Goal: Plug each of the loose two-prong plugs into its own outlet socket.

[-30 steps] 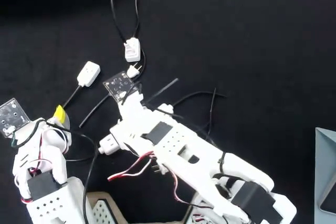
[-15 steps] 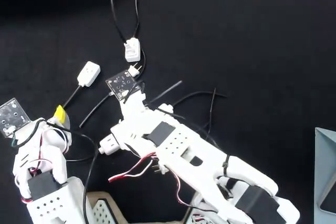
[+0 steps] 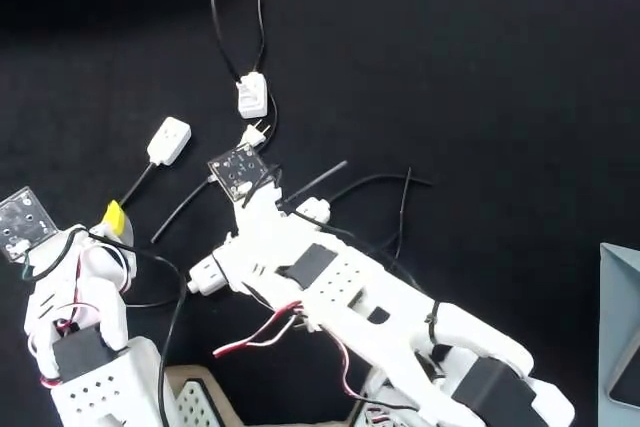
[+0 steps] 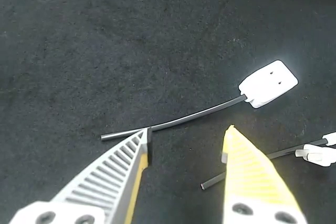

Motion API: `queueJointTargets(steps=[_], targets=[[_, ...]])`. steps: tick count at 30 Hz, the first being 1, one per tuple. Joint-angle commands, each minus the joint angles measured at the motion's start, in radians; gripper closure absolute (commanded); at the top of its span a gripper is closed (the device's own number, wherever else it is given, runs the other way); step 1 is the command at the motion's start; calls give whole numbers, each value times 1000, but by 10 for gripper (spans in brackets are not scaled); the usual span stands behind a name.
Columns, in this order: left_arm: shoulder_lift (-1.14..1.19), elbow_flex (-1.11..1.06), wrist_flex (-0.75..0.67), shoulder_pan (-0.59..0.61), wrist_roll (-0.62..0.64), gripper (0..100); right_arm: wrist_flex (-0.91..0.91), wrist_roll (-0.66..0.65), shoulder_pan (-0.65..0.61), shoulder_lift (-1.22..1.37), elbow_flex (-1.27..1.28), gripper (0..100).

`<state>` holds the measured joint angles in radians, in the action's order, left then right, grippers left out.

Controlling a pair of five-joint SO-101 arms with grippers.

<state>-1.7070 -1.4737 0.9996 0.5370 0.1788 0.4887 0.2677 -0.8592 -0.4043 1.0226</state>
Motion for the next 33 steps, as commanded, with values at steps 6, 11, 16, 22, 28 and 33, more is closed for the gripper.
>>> queueJointTargets(steps=[6, 11, 16, 22, 28, 33], targets=[[-6, 1, -21, 12, -11, 768, -14, 11, -6, -18, -21, 987], [-6, 1, -21, 12, -11, 768, -18, 6, -6, 44, 2, 987], [-6, 1, -21, 12, -11, 768, -18, -69, -6, 117, -5, 987], [-6, 1, -21, 12, -11, 768, -20, -167, -6, 176, -28, 987], [-6, 1, -21, 12, -11, 768, -20, -288, -6, 240, -61, 987], [-6, 1, -21, 12, -11, 768, -20, -370, -11, 268, -77, 987]])
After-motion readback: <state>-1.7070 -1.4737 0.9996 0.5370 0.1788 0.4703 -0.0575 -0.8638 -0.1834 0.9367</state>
